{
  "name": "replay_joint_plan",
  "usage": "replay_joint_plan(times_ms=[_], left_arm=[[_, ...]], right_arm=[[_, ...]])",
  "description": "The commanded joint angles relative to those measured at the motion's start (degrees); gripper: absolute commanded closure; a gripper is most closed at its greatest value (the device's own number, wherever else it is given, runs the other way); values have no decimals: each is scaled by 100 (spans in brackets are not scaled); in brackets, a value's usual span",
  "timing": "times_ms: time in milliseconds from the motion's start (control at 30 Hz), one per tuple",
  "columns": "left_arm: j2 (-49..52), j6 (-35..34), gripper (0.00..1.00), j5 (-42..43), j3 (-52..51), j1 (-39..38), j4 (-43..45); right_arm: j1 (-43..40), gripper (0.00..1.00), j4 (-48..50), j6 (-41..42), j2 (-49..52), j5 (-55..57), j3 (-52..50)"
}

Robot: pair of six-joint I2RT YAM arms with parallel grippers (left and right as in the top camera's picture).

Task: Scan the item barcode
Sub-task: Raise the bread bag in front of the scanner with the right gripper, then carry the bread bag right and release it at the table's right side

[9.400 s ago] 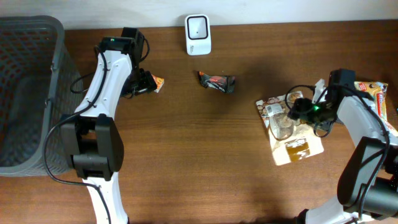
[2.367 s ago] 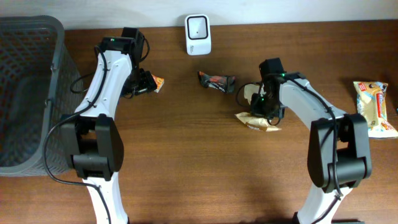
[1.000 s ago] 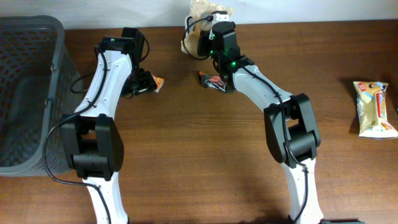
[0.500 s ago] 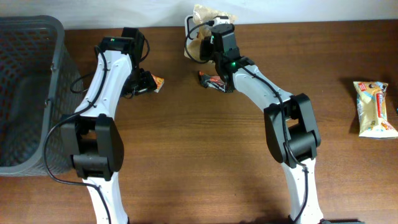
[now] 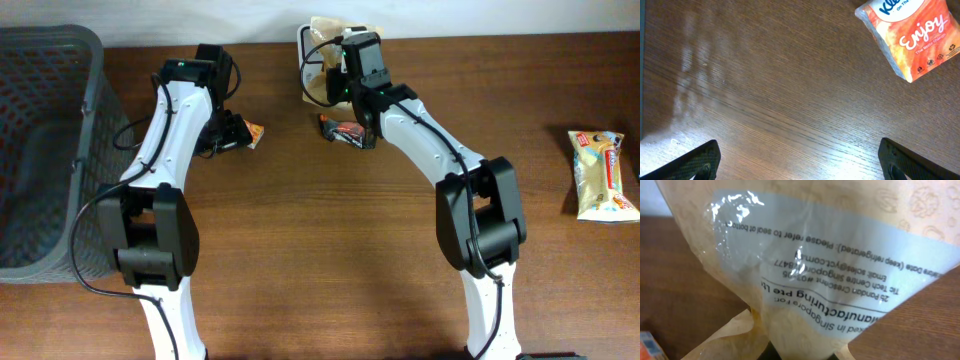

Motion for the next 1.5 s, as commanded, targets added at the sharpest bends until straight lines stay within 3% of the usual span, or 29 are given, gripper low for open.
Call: replay_joint_plan(times_ms=[0, 267, 400, 700, 967, 1200, 1467], left_arm=[[-13, -55, 1, -20, 28, 2, -7], [-13, -55, 1, -20, 28, 2, -7], [-13, -57, 1, -20, 28, 2, -7], [-13, -55, 1, -20, 28, 2, -7], [-13, -57, 1, -20, 28, 2, -7], [-13, -55, 1, -20, 28, 2, -7], [-13, -57, 1, -20, 28, 2, -7]], right_arm=[[26, 96, -323, -339, -256, -55, 485], [26, 96, -1283, -192, -256, -385, 1849], [26, 96, -1027, -94, -79, -380, 1853], [37, 96, 564, -48, 918, -313, 1853], [26, 96, 483, -31, 1036, -203, 1853], [-240, 96, -101, 363, 481, 313, 1856], [-1906, 96, -1993, 1930, -332, 435, 1856]])
